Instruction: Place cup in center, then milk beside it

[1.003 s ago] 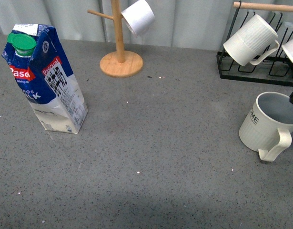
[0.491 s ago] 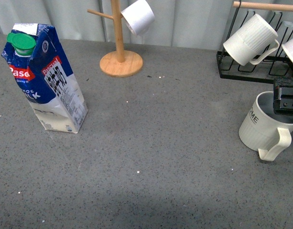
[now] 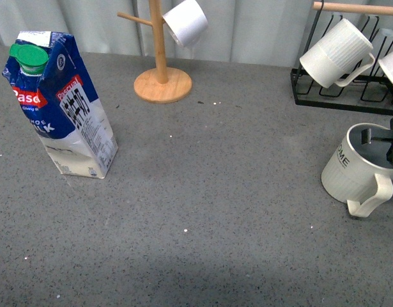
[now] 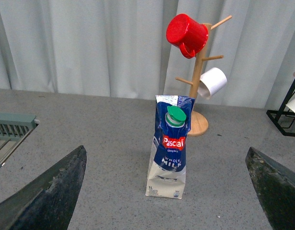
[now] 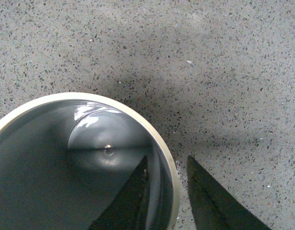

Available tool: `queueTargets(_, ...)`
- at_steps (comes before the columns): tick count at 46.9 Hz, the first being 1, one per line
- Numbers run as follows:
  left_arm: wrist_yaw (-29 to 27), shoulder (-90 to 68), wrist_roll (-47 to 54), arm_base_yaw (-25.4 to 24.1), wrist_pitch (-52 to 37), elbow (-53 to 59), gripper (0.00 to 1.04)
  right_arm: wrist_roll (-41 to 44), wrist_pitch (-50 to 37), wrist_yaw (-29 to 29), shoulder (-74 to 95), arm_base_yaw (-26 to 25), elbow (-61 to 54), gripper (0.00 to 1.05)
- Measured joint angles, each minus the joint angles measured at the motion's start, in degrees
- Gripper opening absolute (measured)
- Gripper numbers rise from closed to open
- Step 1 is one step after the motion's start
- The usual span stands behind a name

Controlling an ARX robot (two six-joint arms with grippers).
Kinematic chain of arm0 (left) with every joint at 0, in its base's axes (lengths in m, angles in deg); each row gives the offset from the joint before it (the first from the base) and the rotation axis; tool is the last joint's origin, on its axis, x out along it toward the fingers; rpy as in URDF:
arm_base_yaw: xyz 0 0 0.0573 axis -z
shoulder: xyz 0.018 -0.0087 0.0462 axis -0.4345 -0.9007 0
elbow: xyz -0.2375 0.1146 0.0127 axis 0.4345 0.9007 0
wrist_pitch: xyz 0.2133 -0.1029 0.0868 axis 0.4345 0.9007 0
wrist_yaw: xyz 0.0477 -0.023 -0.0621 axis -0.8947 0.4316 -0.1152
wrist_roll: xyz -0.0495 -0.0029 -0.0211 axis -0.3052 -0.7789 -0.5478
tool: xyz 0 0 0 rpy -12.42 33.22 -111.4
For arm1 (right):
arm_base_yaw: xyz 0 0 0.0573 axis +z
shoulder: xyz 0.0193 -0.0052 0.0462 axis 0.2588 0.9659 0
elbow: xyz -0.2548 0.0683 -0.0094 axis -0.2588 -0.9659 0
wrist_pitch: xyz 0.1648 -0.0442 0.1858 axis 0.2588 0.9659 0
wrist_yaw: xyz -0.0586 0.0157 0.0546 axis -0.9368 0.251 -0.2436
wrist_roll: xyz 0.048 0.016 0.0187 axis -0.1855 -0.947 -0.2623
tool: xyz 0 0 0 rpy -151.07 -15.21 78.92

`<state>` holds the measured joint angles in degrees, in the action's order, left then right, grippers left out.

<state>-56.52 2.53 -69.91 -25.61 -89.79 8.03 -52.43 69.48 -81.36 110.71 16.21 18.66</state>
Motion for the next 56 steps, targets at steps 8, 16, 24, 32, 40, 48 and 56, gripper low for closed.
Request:
queueTargets(8,0.00,0.00,0.00,0.00,0.00,0.00,0.98,-0.63,0.79,0.26,0.00,-0.09,0.79,0.02)
queueTargets(16,0.00,0.00,0.00,0.00,0.00,0.00,0.98,-1.01,3.13,0.92,-0.20,-0.20,2.01,0.02)
queueTargets(24,0.00,0.00,0.00,0.00,0.00,0.00,0.98,-1.49,6.69,3.34,-1.88,1.44,3.54,0.02)
queueTargets(32,0.00,0.00,0.00,0.00,0.00,0.00,0.98,-2.64,8.41,5.55,-2.60,5.92,6.10,0.02)
queueTargets(40,0.00,0.00,0.00,0.00,0.00,0.00,0.98,-4.22,9.84,6.36,-1.77,11.02,8.28,0.02)
queueTargets(48,0.00,0.00,0.00,0.00,0.00,0.00,0.98,-6.69,10.71,8.04,1.75,16.37,11.28,0.02)
queueTargets(56,0.00,0.00,0.00,0.00,0.00,0.00,0.98,-8.39,10.99,8.04,4.46,18.10,13.73,0.02)
